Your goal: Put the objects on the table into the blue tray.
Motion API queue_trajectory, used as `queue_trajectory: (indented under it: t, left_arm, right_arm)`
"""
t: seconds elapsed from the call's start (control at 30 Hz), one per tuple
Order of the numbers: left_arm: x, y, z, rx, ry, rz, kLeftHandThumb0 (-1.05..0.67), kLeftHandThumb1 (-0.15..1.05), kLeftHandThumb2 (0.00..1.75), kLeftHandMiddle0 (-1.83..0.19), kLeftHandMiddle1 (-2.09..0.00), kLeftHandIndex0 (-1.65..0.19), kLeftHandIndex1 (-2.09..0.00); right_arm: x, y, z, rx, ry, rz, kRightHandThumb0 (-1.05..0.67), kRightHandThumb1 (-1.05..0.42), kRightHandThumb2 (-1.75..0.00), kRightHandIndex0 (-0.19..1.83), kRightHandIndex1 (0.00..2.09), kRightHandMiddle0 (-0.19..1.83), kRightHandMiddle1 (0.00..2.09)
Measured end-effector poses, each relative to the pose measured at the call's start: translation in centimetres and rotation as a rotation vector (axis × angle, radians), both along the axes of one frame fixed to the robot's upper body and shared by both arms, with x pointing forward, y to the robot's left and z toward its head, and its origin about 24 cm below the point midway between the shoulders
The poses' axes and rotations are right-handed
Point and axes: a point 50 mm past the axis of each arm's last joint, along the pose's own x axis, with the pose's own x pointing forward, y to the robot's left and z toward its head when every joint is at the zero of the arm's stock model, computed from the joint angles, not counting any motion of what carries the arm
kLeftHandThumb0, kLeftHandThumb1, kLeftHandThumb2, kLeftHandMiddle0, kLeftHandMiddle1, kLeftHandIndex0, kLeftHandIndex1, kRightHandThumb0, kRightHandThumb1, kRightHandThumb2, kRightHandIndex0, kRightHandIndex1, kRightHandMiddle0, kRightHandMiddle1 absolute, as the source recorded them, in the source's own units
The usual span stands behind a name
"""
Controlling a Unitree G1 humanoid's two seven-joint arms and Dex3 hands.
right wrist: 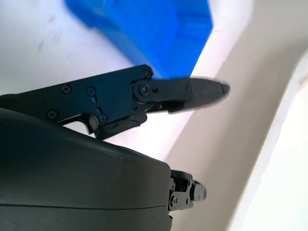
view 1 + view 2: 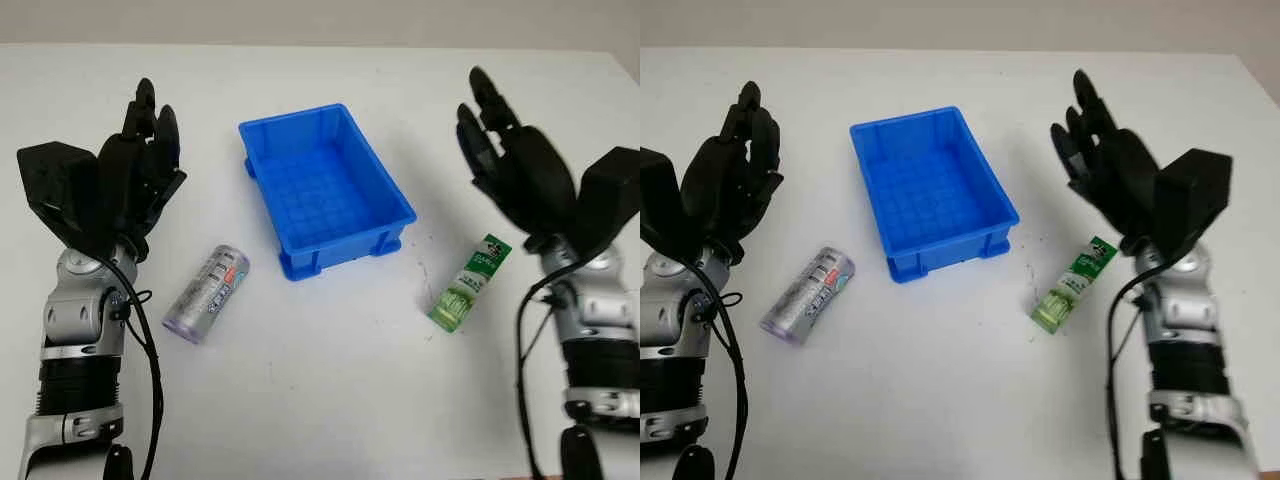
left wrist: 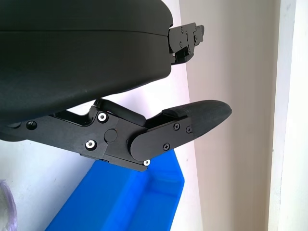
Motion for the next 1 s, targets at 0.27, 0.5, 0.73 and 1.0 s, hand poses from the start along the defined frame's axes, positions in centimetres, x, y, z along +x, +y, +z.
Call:
queue_trajectory:
  t: [0.27,0.5,0.73,1.0]
  left_arm:
    - [0.1,-0.2,0.0,0.004,0.002,-0.005,-0.67,1.05,0.73,0.19,0.0,0.19,0.0]
    - [0.5,-0.6,0.0,0.011,0.013,-0.022,-0.68,1.05,0.73,0.19,0.0,0.19,0.0]
    - [0.6,-0.7,0.3,0.01,0.004,-0.023,-0.68,1.05,0.73,0.19,0.0,0.19,0.0]
    - [0.6,-0.7,0.3,0.01,0.006,-0.023,-0.66,1.05,0.74,0.19,0.0,0.19,0.0]
  right_arm:
    - [-3.7,-0.9,6.3,-0.597,-0.096,-0.036,-0.55,-0.76,-0.05,0.45,0.1,0.47,0.09]
    - [-5.3,0.3,4.8,-0.976,0.048,0.12,-0.48,-0.79,-0.06,0.45,0.07,0.45,0.06]
    - [-6.2,1.7,4.5,-1.205,0.113,0.179,-0.42,-0.82,-0.06,0.43,0.05,0.44,0.06]
    - [-6.3,2.7,3.1,-1.248,0.133,0.246,-0.41,-0.83,-0.06,0.46,0.06,0.44,0.04]
